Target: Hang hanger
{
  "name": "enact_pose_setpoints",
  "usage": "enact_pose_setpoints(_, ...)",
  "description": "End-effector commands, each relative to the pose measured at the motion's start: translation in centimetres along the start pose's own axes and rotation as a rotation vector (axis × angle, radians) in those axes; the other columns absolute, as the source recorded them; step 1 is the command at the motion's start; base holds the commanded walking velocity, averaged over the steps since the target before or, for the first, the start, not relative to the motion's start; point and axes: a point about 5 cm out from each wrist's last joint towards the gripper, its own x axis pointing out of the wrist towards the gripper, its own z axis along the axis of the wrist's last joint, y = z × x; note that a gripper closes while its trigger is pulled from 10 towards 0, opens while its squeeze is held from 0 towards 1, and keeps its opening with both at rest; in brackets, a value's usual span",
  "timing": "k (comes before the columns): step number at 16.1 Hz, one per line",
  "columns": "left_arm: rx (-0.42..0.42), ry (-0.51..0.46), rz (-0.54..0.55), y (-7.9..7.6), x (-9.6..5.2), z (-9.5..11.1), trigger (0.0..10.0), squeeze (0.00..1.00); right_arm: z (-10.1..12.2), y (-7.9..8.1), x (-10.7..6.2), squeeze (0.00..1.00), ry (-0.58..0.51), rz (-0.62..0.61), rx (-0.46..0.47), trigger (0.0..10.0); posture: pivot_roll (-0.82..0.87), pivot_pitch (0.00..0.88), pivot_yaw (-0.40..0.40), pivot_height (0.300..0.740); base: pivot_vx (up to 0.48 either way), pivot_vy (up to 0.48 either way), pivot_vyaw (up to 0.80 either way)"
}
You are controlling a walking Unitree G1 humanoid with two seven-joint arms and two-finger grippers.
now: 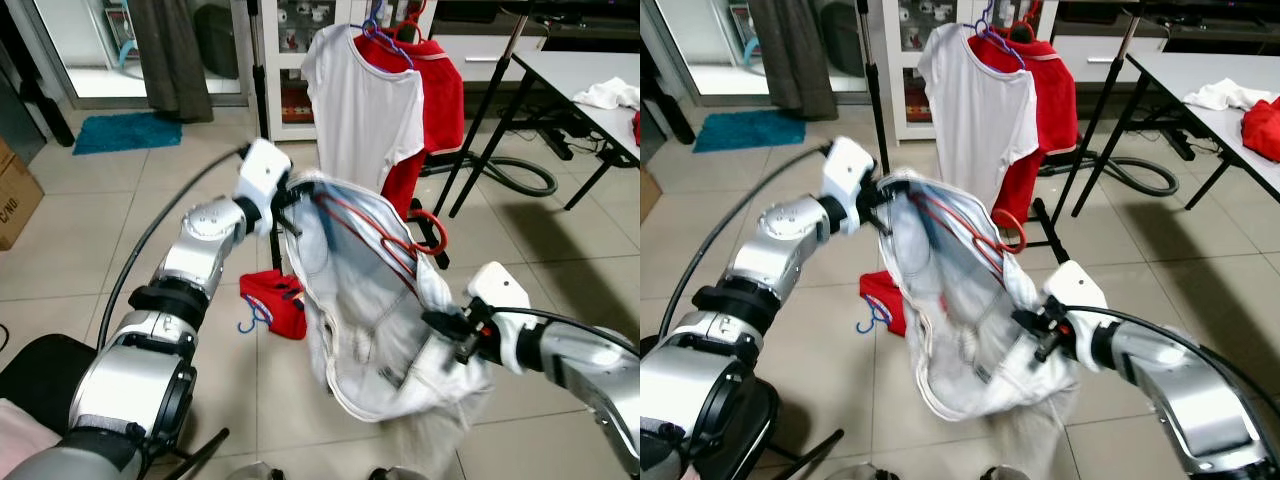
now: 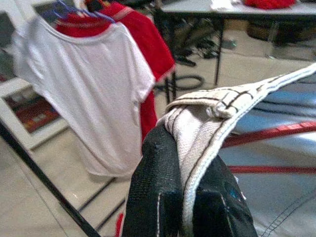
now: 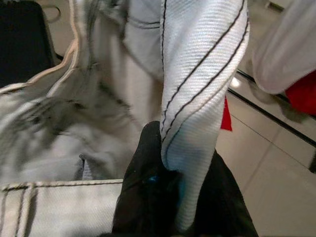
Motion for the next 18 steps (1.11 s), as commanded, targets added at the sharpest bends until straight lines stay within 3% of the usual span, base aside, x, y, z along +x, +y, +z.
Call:
enact_pose_setpoints(1,0.060,0.063,-0.098,-0.4,-0.2,-0.4,0.0,0.00,0.3,-0.1,-0.7,0.00,0.013,-0.021,-0.028,0.0,-0.17,0.104,0.007,0.740,0.000,0.000,0.00)
enact_pose_setpoints(3,0.050,0.073,-0.140,-0.9,-0.3,-0.6,0.0,0.00,-0.2,0.2,-0.6,0.00,0.060,-0.018,0.009,0.0,-0.17,0.119,0.004,0.740,0.000,0.000,0.00)
enact_pose_setpoints(7,0.037,0.010,-0.149,-1.4,0.6,1.2,0.0,0.00,-0.8,1.6,0.6,0.00,0.123,0.021,0.045,0.0,-0.16,0.119,-0.013,0.740,0.000,0.000,0.00)
enact_pose_setpoints(9,0.031,-0.041,-0.122,-1.0,0.9,2.8,0.0,0.00,-0.5,2.5,1.4,0.00,0.125,0.042,0.059,0.0,-0.16,0.115,-0.016,0.740,0.000,0.000,0.00)
enact_pose_setpoints(12,0.079,-0.045,-0.156,-0.9,0.6,3.6,0.0,0.00,-0.7,2.0,1.6,0.00,0.136,0.001,0.083,0.0,-0.16,0.108,-0.015,0.740,0.000,0.000,0.00)
enact_pose_setpoints(13,0.091,-0.086,-0.163,-0.7,0.2,4.8,0.0,0.00,-1.3,1.6,1.6,0.00,0.162,-0.020,0.097,0.0,-0.16,0.097,-0.011,0.740,0.000,0.000,0.00)
enact_pose_setpoints(17,0.070,-0.225,-0.131,0.1,-0.7,8.3,0.0,0.00,-2.0,1.0,1.8,0.00,0.184,-0.050,0.122,0.0,-0.15,0.069,-0.007,0.740,0.000,0.000,0.00)
enact_pose_setpoints(18,0.028,-0.263,-0.135,0.3,-0.9,9.3,0.0,0.00,-2.0,0.7,1.9,0.00,0.173,-0.077,0.127,0.0,-0.15,0.062,-0.006,0.740,0.000,0.000,0.00)
